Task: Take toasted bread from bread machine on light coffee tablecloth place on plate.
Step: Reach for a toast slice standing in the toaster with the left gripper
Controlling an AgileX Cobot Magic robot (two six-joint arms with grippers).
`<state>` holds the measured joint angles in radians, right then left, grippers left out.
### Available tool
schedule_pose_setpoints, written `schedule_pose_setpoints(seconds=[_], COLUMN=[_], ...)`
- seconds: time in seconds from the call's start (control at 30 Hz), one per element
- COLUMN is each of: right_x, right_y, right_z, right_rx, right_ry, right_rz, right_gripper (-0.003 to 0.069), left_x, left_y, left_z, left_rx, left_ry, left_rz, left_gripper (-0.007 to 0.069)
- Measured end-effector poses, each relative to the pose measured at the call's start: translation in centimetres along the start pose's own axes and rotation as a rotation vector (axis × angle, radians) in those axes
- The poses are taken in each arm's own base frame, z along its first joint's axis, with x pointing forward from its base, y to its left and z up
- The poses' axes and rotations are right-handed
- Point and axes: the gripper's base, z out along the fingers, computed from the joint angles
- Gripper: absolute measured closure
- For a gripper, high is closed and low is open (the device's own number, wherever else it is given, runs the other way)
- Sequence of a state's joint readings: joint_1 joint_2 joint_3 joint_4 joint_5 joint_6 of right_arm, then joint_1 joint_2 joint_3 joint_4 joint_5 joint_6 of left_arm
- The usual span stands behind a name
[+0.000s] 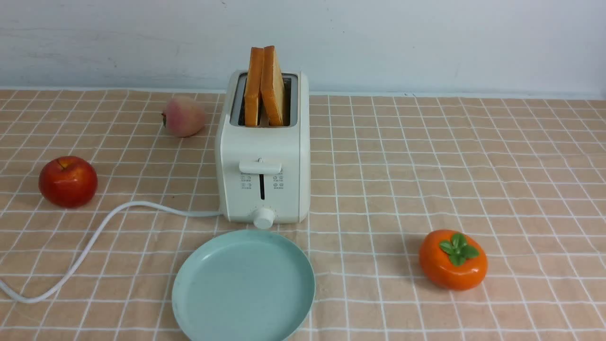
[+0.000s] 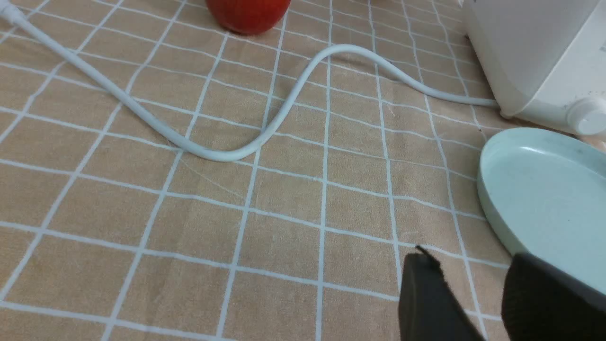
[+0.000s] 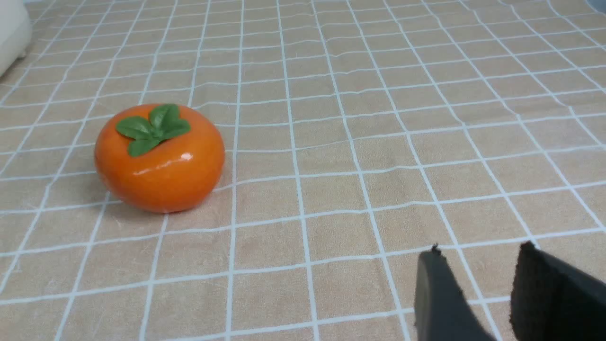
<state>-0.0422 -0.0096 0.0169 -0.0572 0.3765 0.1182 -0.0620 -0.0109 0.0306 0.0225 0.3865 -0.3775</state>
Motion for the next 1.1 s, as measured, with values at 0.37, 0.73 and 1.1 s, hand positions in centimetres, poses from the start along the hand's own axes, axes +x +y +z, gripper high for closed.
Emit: schedule_pose_setpoints(seconds=[0.37, 0.73, 1.1], right_x=[0.0, 0.0, 0.0], right_y=[0.0, 0.0, 0.0], right_z=[0.0, 0.0, 0.0], right_rx=[0.0, 0.0, 0.001], right_ry=[0.0, 0.0, 0.0], right_rz=[0.0, 0.0, 0.0], right_gripper=[0.0419, 0.0419, 0.0419], left_x=[0.0, -1.7, -3.2], left_y=[0.0, -0.7, -1.3], left_z=[0.0, -0.2, -0.7], left_rx=[0.0, 0.081, 0.18], left_ry=[0.0, -0.187, -0.343], left_rz=[0.0, -0.059, -0.207], left_gripper=[0.0386, 0.0386, 0.0386])
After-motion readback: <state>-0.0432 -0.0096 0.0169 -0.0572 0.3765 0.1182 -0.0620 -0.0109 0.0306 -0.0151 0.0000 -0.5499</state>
